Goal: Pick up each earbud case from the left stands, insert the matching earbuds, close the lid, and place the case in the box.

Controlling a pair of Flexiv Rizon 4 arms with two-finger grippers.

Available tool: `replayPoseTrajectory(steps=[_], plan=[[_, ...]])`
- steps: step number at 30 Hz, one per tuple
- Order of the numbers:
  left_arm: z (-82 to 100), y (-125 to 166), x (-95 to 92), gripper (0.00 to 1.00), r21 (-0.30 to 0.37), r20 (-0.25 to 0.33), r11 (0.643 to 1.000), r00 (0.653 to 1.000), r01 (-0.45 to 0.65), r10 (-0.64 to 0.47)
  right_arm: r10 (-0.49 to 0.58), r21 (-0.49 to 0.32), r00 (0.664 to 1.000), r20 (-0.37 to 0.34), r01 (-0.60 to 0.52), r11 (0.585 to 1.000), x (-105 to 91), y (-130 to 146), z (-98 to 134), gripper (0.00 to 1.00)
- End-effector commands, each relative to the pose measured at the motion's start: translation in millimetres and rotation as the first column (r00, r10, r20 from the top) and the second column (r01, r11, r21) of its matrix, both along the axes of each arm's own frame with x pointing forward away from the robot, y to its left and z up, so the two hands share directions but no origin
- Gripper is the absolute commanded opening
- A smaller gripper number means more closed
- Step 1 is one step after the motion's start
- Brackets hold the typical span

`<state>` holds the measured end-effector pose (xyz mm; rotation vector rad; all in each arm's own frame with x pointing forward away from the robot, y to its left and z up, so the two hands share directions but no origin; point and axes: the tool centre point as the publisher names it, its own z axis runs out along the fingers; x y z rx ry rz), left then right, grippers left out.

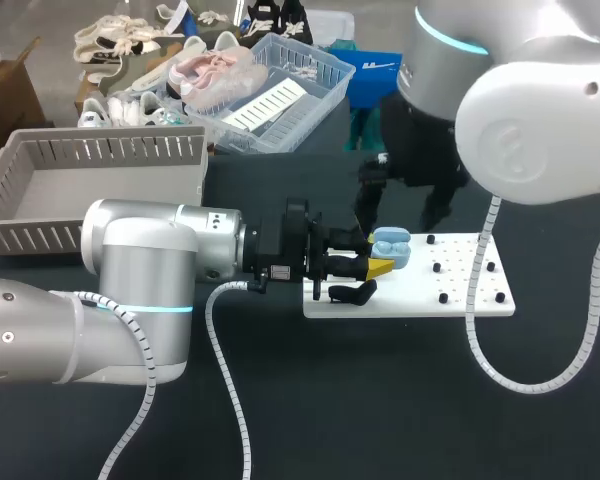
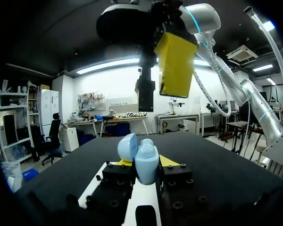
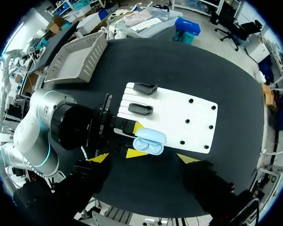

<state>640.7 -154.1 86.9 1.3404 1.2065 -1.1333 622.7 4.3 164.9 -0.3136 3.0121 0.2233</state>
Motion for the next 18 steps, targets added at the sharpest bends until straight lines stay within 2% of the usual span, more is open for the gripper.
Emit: replayPoseTrajectory(steps=[1, 3, 8, 12, 18], plan=[[-0.6, 0, 0.4, 0.00, -0.003, 0.001, 1.000, 1.000, -0.001, 0.001, -0.153, -0.009, 0.986, 0.063, 0.153, 0.988, 2.4, -16, -8, 1.00], [-0.6, 0, 0.4, 0.00, -0.003, 0.001, 1.000, 1.000, -0.001, 0.001, -0.222, -0.025, 0.972, 0.080, 0.224, 0.974, 7.9, -21, -13, 1.00], [-0.6, 0, 0.4, 0.00, -0.003, 0.001, 1.000, 1.000, -0.001, 0.001, -0.318, 0.026, 0.945, 0.080, 0.317, 0.948, 19.0, -30, -15, 1.00], [-0.6, 0, 0.4, 0.00, -0.003, 0.001, 1.000, 1.000, -0.001, 0.001, -0.356, 0.056, 0.931, 0.073, 0.353, 0.934, 26.0, -35, -14, 1.00], [-0.6, 0, 0.4, 0.00, -0.003, 0.001, 1.000, 1.000, -0.001, 0.001, -0.392, 0.027, 0.917, 0.071, 0.391, 0.920, 38.7, -37, -25, 1.00]])
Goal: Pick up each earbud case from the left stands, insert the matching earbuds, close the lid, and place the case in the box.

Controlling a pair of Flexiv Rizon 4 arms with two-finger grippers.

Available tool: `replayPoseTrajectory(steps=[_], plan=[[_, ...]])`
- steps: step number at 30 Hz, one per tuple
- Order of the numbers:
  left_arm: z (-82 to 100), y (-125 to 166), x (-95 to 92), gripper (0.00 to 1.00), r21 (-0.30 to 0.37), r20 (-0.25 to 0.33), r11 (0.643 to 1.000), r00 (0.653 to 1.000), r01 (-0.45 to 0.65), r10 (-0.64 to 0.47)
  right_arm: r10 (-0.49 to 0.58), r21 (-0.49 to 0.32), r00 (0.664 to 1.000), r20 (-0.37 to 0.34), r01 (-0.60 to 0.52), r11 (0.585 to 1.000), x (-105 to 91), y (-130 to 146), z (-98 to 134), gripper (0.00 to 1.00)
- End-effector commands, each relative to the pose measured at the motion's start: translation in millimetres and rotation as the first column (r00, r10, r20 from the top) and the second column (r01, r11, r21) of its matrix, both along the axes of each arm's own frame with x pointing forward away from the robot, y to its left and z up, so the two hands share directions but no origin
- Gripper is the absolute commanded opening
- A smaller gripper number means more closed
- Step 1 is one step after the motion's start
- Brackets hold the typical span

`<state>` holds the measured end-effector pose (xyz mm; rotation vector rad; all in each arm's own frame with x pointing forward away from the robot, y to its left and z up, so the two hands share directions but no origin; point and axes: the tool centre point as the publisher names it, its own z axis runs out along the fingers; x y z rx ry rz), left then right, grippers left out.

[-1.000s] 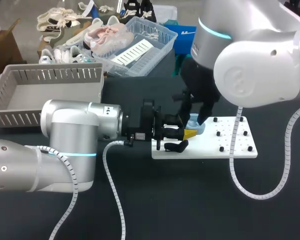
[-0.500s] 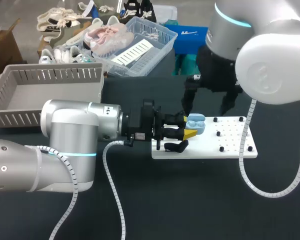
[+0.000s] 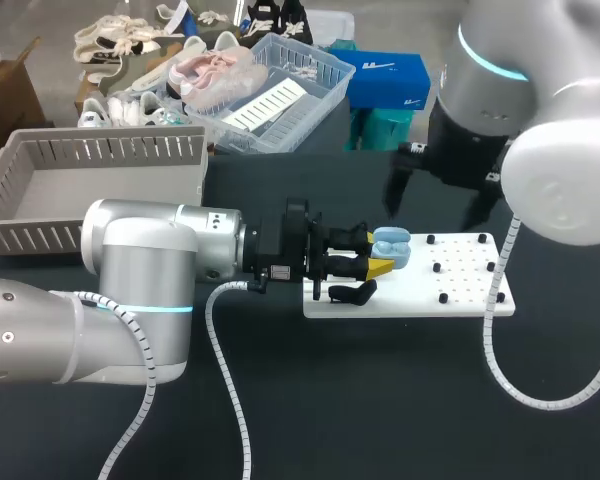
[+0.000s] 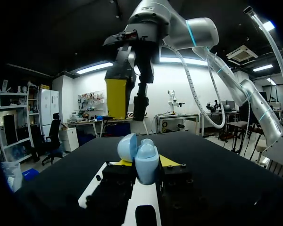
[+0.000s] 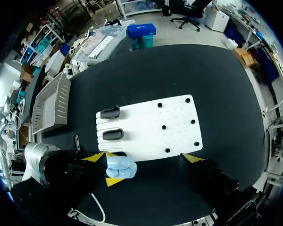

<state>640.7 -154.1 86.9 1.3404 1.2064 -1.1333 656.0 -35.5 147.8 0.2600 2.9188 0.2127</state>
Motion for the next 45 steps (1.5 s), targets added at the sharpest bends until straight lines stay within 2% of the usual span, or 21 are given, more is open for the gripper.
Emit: replayPoseTrajectory(steps=[1, 11, 29, 37, 39, 40, 45], plan=[[-0.7, 0, 0.4, 0.00, -0.003, 0.001, 1.000, 1.000, -0.001, 0.001, -0.014, -0.016, 1.000, -0.004, 0.014, 1.000, 7.0, 2, -11, 1.00], [-0.7, 0, 0.4, 0.00, -0.003, 0.001, 1.000, 1.000, -0.001, 0.001, -0.022, -0.026, 0.999, -0.041, 0.021, 0.999, 18.1, -1, -34, 1.00], [-0.7, 0, 0.4, 0.00, -0.003, 0.001, 1.000, 1.000, -0.001, 0.001, 0.006, -0.036, 0.999, -0.037, -0.008, 0.999, -11.7, -11, -28, 1.00], [-0.7, 0, 0.4, 0.00, -0.003, 0.001, 1.000, 1.000, -0.001, 0.001, -0.059, -0.016, 0.997, 0.054, 0.060, 0.998, -11.6, -27, -14, 1.00], [6.5, 7, 4.3, 0.00, -0.003, 0.013, 1.000, 1.000, -0.018, 0.018, -0.020, -0.060, 0.995, 0.097, 0.026, 0.998, -17.4, -30, -11, 1.00], [10.4, 12, 6.8, 0.00, -0.004, 0.017, 1.000, 0.999, -0.028, 0.028, 0.007, -0.049, 0.994, 0.109, -0.002, 0.999, -21.1, -31, -9, 1.00], [29.0, 38, 13.7, 0.00, 0.001, 0.030, 0.997, 0.997, -0.071, 0.071, 0.114, -0.016, 0.989, 0.095, -0.113, 0.994, -33.6, -40, -5, 1.00]])
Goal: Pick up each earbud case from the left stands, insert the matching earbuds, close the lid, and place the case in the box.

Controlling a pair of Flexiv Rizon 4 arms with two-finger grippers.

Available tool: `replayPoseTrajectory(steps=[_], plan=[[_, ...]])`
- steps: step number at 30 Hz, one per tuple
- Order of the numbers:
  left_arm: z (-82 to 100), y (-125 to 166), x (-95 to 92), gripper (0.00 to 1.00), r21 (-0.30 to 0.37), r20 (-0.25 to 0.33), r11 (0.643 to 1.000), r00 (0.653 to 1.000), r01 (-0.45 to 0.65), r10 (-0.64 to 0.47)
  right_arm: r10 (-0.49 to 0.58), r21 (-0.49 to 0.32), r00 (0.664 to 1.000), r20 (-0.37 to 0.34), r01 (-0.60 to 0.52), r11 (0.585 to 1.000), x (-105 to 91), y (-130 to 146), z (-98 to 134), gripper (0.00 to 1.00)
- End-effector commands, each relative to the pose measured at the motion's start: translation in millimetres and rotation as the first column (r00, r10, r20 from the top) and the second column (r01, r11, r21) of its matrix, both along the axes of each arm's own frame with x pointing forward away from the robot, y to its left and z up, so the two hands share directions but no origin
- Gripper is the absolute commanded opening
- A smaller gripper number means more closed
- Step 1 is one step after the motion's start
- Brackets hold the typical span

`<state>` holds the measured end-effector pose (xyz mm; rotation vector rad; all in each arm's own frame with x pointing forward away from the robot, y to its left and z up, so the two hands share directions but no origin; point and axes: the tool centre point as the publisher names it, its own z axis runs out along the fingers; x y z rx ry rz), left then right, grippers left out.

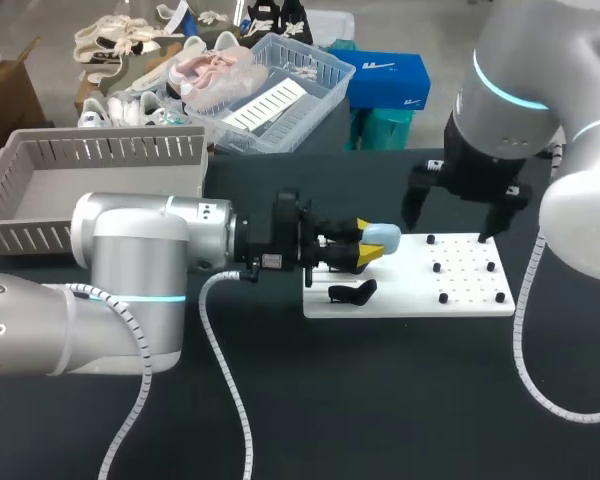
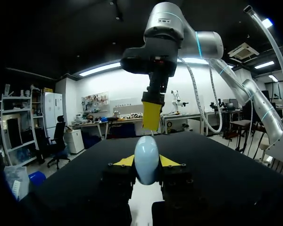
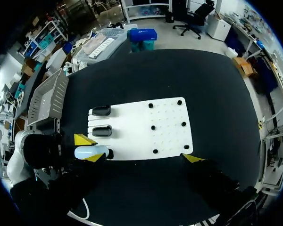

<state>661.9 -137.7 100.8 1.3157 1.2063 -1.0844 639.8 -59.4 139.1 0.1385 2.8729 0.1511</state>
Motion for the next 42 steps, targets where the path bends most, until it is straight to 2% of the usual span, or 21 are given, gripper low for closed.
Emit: replayPoseTrajectory(steps=[1, 3, 4, 6, 14, 21, 23, 24, 28, 31, 32, 34, 42], plan=[[18.2, 26, -7.6, 0.00, 0.011, 0.003, 0.999, 0.999, -0.033, 0.033, 0.063, 0.044, 0.997, 0.040, -0.065, 0.997, -19.6, -18, 4, 1.00], [24.0, 34, -9.0, 0.00, 0.016, 0.003, 0.999, 0.999, -0.042, 0.042, 0.114, 0.061, 0.992, 0.052, -0.117, 0.991, -24.2, -22, 5, 1.00], [27.4, 37, -11.3, 0.00, 0.024, 0.002, 0.999, 0.999, -0.048, 0.048, 0.143, 0.118, 0.988, 0.060, -0.150, 0.982, -26.2, -25, 6, 1.00], [31.2, 45, -13.3, 0.00, 0.036, -0.004, 0.998, 0.998, -0.060, 0.060, 0.181, 0.133, 0.982, 0.056, -0.187, 0.973, -27.4, -31, 7, 1.00], [42.7, 89, -17.7, 0.00, 0.085, -0.027, 0.983, 0.986, -0.164, 0.167, 0.242, 0.171, 0.966, 0.092, -0.255, 0.952, -27.5, -40, 10, 1.00], [43.3, 138, -12.6, 0.00, 0.140, -0.053, 0.947, 0.953, -0.288, 0.298, 0.255, 0.183, 0.961, 0.107, -0.271, 0.945, -26.4, -40, 10, 1.00], [40.1, 154, -9.5, 0.00, 0.163, -0.057, 0.928, 0.935, -0.336, 0.349, 0.255, 0.183, 0.961, 0.107, -0.271, 0.945, -26.4, -40, 10, 1.00], [37.2, 163, -7.7, 0.00, 0.157, -0.074, 0.921, 0.926, -0.356, 0.370, 0.255, 0.183, 0.961, 0.107, -0.271, 0.945, -26.4, -40, 10, 1.00], [20.2, 195, -0.5, 0.00, 0.212, -0.114, 0.874, 0.877, -0.438, 0.467, 0.255, 0.183, 0.961, 0.107, -0.271, 0.945, -26.4, -40, 10, 1.00], [10.9, 219, 6.5, 0.00, 0.265, -0.115, 0.824, 0.833, -0.500, 0.542, 0.255, 0.183, 0.961, 0.107, -0.271, 0.945, -26.4, -40, 10, 1.00], [10.3, 223, 8.1, 0.00, 0.265, -0.117, 0.818, 0.825, -0.511, 0.553, 0.255, 0.183, 0.961, 0.107, -0.271, 0.945, -26.4, -40, 10, 1.00], [9.1, 240, 15.3, 0.00, 0.263, -0.120, 0.784, 0.788, -0.562, 0.604, 0.255, 0.183, 0.961, 0.107, -0.271, 0.945, -26.4, -40, 10, 1.00], [18.3, 265, 39.9, 0.00, 0.246, -0.093, 0.719, 0.722, -0.650, 0.685, 0.255, 0.183, 0.961, 0.107, -0.271, 0.945, -26.4, -40, 10, 1.00]])
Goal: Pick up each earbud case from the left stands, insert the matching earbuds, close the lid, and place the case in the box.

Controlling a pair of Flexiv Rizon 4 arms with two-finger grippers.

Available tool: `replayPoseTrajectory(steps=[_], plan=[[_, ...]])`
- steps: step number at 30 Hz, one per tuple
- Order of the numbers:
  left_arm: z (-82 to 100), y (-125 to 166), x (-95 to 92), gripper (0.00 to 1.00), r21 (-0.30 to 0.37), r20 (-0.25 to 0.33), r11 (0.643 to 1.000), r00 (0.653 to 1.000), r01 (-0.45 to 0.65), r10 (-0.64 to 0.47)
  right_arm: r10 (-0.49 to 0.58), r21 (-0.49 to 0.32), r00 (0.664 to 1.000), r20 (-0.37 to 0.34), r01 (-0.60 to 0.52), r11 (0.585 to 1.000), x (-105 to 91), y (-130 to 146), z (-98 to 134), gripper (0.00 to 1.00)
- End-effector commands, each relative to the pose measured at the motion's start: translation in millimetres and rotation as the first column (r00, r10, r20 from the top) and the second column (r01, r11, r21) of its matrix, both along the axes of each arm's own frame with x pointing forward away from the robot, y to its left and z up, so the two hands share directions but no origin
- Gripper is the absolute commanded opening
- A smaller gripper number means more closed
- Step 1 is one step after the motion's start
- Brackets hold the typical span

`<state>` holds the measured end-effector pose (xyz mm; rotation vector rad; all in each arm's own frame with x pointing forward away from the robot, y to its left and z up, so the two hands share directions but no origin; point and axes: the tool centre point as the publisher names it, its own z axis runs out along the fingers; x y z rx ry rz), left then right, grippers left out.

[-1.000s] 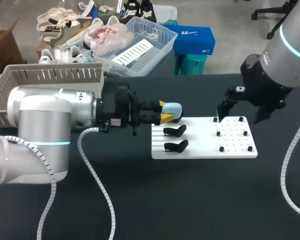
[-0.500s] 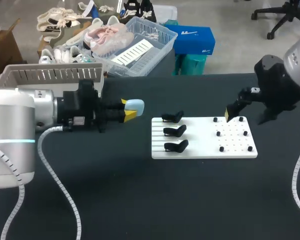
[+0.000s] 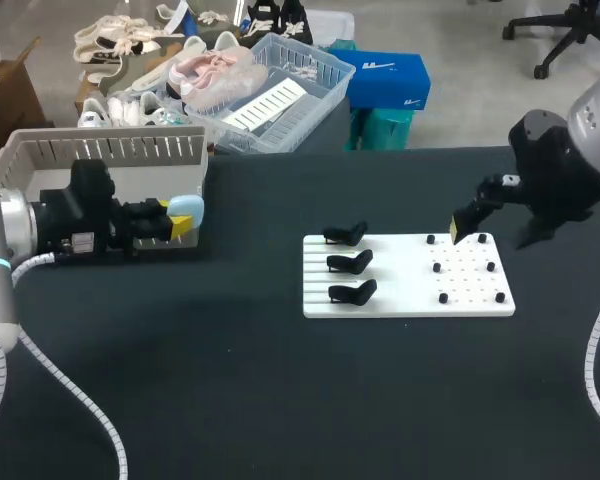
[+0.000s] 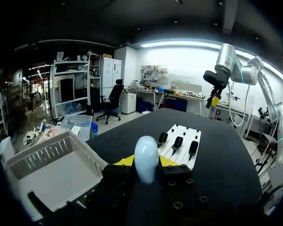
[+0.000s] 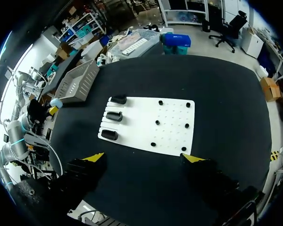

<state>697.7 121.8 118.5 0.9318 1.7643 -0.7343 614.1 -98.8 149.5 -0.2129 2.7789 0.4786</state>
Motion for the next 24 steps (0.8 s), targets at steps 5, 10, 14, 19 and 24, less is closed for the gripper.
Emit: replayPoseTrajectory(steps=[5, 10, 14, 19, 24], plan=[[-0.2, 23, 23.0, 0.00, 0.022, 0.056, 0.972, 0.971, -0.232, 0.230, 0.000, 0.002, 1.000, 0.002, 0.000, 1.000, -0.7, -1, 0, 1.00], [-2.4, 44, 42.8, 0.00, 0.043, 0.038, 0.957, 0.957, -0.288, 0.286, 0.000, 0.002, 1.000, 0.002, 0.000, 1.000, -0.7, -1, 0, 1.00], [-4.3, 56, 60.1, 0.00, 0.087, 0.013, 0.946, 0.950, -0.313, 0.313, 0.000, 0.002, 1.000, 0.002, 0.000, 1.000, -0.7, -1, 0, 1.00], [-9.1, 69, 81.8, 0.00, 0.128, -0.026, 0.928, 0.935, -0.349, 0.355, 0.000, 0.002, 1.000, 0.002, 0.000, 1.000, -0.7, -1, 0, 1.00], [-13.0, 78, 99.5, 0.00, 0.146, -0.053, 0.906, 0.911, -0.398, 0.409, 0.000, 0.002, 1.000, 0.002, 0.000, 1.000, -0.7, -1, 0, 1.00]])
